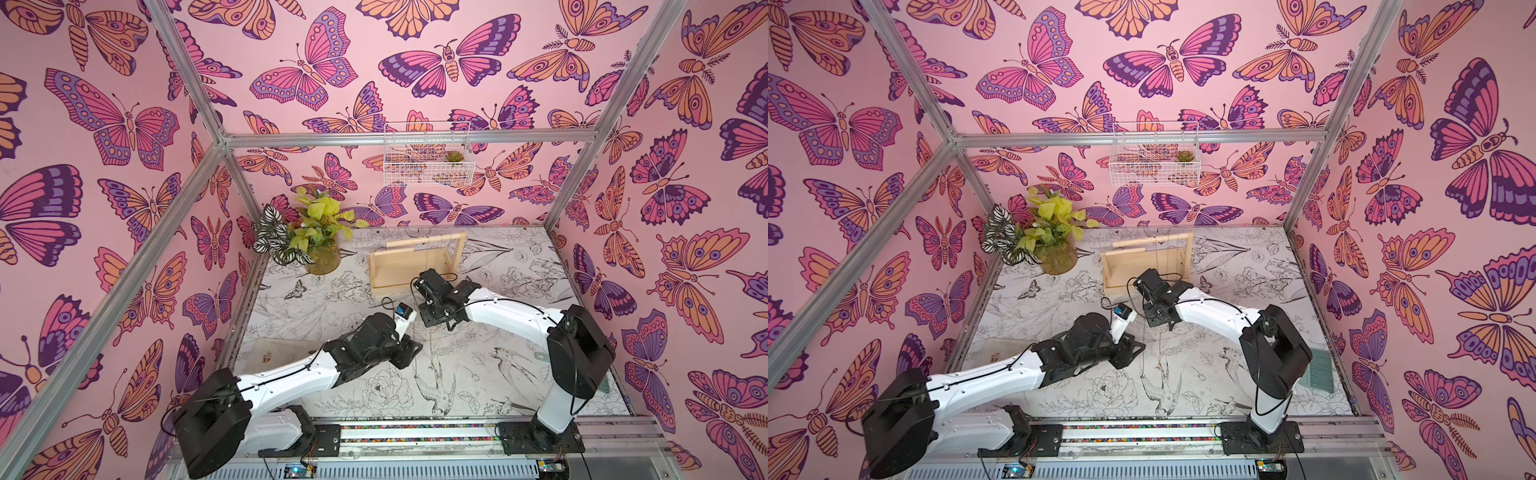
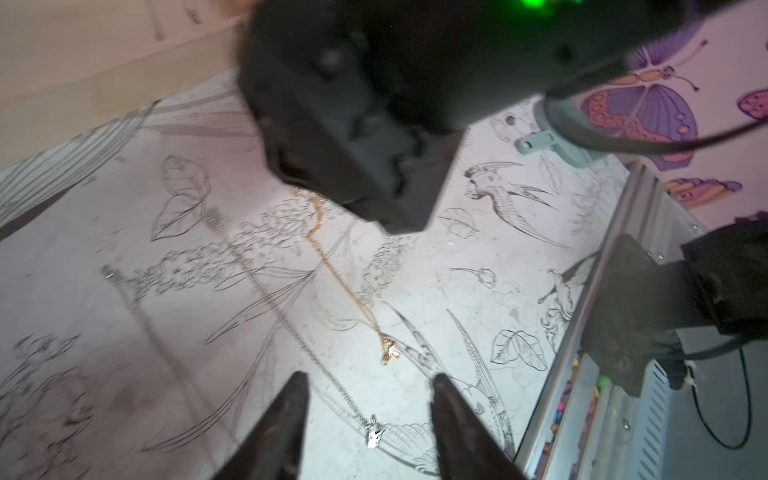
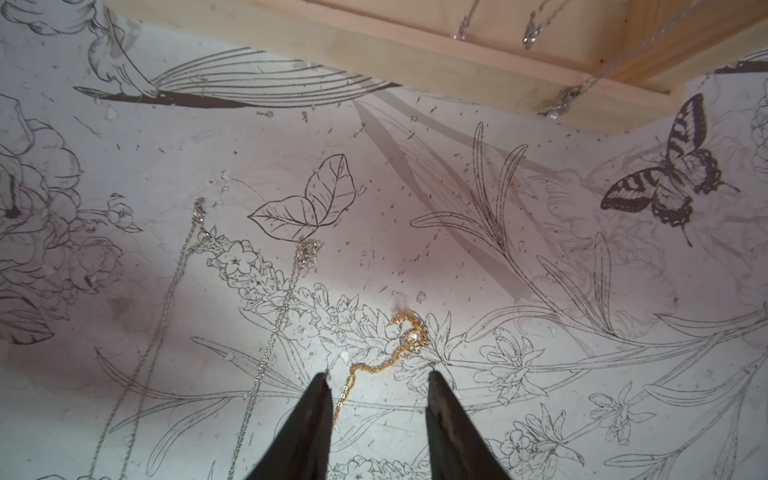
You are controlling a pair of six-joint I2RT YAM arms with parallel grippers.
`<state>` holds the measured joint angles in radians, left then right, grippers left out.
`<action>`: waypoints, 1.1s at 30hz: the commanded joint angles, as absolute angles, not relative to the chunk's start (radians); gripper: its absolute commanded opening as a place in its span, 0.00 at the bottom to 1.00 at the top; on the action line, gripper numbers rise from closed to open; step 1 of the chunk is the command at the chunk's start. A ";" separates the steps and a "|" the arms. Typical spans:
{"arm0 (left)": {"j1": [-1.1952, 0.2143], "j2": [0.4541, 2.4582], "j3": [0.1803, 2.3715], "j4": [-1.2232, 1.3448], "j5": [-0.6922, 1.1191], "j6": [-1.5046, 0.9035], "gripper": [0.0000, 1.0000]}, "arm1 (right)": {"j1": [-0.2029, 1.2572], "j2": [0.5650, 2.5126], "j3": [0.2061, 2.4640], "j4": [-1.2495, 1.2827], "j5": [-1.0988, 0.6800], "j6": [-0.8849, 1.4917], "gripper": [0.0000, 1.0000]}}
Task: Take the necklace off the jewelry display stand
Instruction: Place the necklace at the center of the board.
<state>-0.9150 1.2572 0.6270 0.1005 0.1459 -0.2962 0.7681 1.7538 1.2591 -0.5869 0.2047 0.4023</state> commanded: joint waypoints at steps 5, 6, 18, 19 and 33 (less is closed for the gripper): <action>-0.935 1.331 0.531 0.415 0.167 -0.235 0.29 | 0.670 1.731 1.258 -0.541 0.020 0.474 0.41; -0.936 1.336 0.528 0.426 0.162 -0.239 0.31 | 0.664 1.716 1.252 -0.536 0.008 0.476 0.40; -0.920 1.194 0.560 0.193 -0.101 -0.289 0.36 | 0.777 1.601 0.994 -0.561 0.095 0.456 0.10; -0.902 1.181 0.560 0.165 -0.116 -0.307 0.37 | 0.810 1.596 0.972 -0.558 0.108 0.470 0.10; -0.773 1.073 0.480 0.138 0.003 -0.394 0.36 | 0.993 1.615 0.931 -0.525 0.195 0.649 0.35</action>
<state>-0.7769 1.0889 0.5076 0.1600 -0.0154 -0.3786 0.9730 1.6081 0.9150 -0.5213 0.1635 0.6071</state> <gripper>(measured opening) 0.363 0.344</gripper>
